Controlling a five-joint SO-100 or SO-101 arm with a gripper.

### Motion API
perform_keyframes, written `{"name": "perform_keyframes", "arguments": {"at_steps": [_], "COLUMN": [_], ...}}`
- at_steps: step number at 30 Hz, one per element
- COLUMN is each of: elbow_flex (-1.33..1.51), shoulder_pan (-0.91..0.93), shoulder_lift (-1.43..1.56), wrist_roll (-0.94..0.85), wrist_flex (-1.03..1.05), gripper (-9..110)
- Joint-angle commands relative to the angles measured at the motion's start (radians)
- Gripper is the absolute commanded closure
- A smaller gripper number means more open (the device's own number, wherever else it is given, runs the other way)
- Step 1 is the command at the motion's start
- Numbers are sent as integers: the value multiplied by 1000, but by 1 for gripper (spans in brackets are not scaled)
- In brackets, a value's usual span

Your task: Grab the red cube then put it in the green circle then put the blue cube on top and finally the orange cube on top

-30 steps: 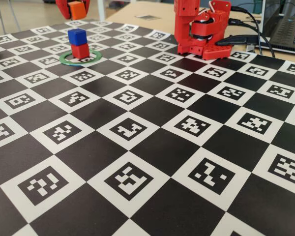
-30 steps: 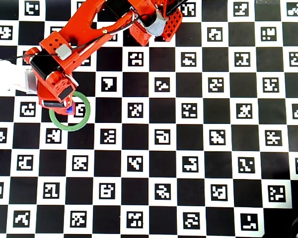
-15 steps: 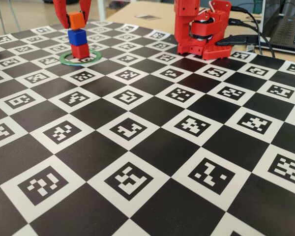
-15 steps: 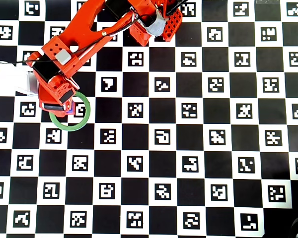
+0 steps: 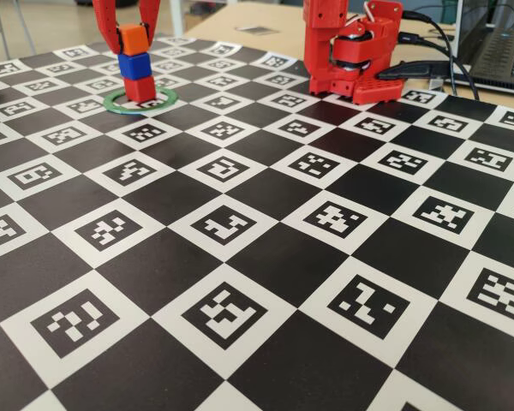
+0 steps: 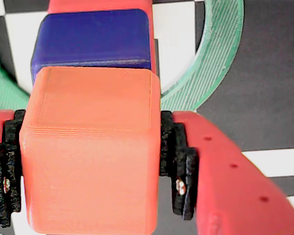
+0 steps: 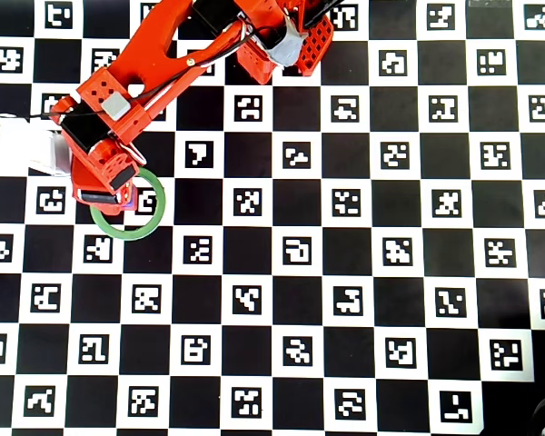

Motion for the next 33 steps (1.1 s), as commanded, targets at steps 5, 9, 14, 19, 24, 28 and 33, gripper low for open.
{"name": "perform_keyframes", "arguments": {"at_steps": [5, 9, 14, 19, 24, 28, 33], "elbow_flex": [-5, -14, -78, -83, 21, 161, 345], "shoulder_pan": [-9, -11, -29, -72, -199, -348, -525], "shoulder_lift": [132, 144, 189, 296, 420, 515, 580], "wrist_roll": [-14, -14, 5, 89, 268, 459, 664], "wrist_flex": [-3, 9, 86, 140, 121, 35, -103], "gripper": [70, 64, 60, 60, 67, 76, 80]}}
